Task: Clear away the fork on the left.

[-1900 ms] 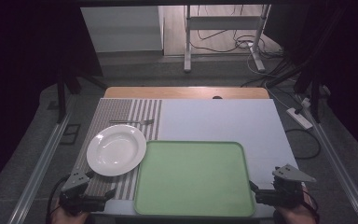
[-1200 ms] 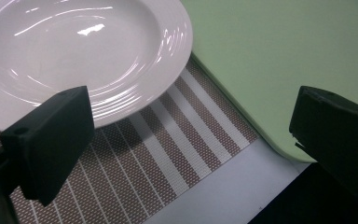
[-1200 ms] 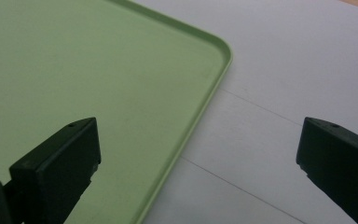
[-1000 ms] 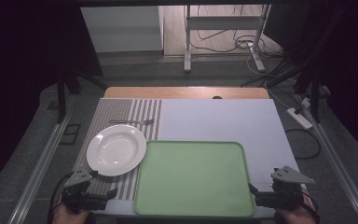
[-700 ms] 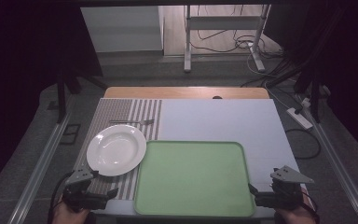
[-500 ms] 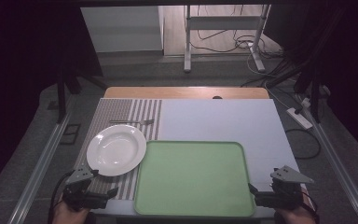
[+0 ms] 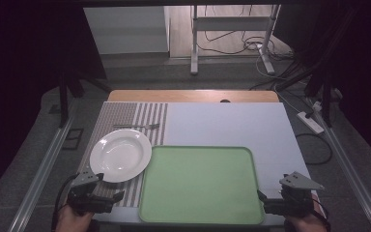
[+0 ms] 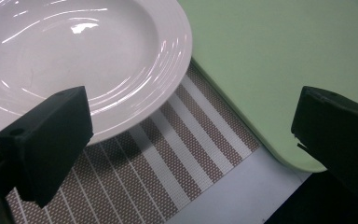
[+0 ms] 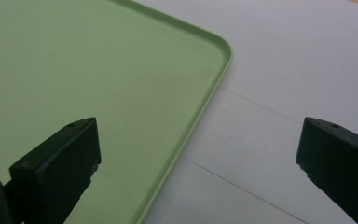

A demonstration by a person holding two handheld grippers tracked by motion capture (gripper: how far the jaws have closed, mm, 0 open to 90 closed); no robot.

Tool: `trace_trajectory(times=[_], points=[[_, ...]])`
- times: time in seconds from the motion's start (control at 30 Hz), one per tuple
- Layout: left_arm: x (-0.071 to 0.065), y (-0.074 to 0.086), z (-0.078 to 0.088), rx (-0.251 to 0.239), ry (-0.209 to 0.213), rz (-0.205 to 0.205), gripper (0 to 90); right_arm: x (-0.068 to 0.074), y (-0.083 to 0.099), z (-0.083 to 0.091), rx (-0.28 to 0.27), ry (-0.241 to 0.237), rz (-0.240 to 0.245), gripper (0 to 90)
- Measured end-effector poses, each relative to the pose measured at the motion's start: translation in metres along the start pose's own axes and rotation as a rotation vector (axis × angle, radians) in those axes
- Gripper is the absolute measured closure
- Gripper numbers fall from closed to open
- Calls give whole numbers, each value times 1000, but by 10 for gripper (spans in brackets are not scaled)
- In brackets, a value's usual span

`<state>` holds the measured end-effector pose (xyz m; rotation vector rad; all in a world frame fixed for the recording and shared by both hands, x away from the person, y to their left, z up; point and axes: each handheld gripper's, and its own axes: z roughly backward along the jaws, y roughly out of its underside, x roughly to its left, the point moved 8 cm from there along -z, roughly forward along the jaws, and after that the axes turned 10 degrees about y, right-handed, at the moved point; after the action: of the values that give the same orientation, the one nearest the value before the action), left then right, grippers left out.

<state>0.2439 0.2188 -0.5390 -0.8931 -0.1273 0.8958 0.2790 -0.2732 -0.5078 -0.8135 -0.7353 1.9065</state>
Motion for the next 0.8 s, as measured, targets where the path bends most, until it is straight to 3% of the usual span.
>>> trace_trajectory(times=[0.4, 0.8], points=[[6, -5, -9, 18, -1, 4, 0, 2, 0, 0, 1, -4, 21, 0], [15, -16, -18, 30, 2, -26, 0, 3, 0, -1, 4, -5, 28, 0]])
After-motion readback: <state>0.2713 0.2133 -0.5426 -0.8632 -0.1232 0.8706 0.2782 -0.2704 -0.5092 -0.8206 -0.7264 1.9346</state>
